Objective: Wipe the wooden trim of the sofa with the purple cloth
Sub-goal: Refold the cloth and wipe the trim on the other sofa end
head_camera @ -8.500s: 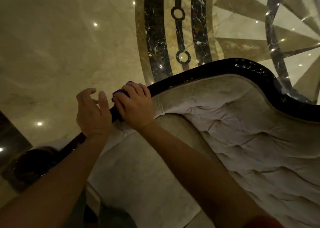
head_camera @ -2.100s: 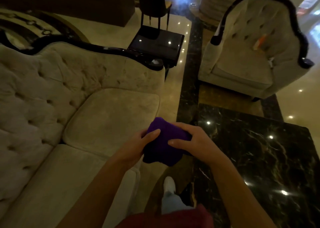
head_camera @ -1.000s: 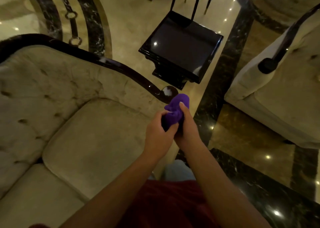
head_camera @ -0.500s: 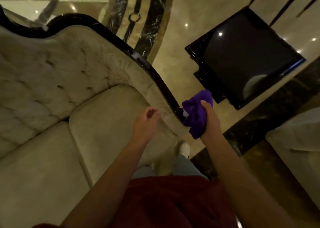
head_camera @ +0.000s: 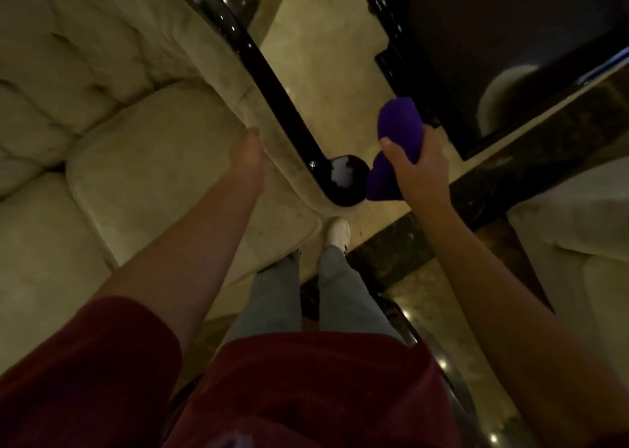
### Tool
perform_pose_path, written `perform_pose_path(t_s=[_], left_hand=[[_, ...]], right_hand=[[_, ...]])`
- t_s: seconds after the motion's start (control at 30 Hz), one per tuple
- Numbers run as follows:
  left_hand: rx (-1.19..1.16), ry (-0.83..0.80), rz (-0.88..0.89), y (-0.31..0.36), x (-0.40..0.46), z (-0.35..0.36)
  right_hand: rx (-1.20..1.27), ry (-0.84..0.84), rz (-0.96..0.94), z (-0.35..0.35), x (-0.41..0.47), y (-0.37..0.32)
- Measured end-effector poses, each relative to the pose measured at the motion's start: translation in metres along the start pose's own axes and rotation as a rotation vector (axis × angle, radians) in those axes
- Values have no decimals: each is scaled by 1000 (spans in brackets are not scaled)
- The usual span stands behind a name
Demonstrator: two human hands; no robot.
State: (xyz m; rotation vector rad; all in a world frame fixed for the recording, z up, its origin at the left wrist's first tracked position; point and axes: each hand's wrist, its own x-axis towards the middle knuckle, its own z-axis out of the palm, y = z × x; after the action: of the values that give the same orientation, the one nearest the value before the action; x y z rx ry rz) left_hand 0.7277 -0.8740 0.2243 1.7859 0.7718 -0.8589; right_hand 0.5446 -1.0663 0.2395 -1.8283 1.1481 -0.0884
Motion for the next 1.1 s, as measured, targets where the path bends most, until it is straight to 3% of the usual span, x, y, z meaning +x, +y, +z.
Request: perform_pose_path(t_s=[0.17,0.43,0.73,0.93,1.03,1.1], left_hand=[[14,1,-64,-6,39,7],[-12,-43,-77,-13,70,11],[-45,-101,-130,-8,87,3],[-28,-133,-131,-4,87,1],[-42,-98,-108,4,86,4],[-75,-69,-94,9,87,9]], right_hand=[[-284,-131,-266,61,-9,21],[-604,69,-554,114,-35,43],[-565,139,-397,124,-20,16],[-416,173,-140,140,18,-26],[-349,227,-232,141,-14,-9],[-427,185,-323,144,-45,7]])
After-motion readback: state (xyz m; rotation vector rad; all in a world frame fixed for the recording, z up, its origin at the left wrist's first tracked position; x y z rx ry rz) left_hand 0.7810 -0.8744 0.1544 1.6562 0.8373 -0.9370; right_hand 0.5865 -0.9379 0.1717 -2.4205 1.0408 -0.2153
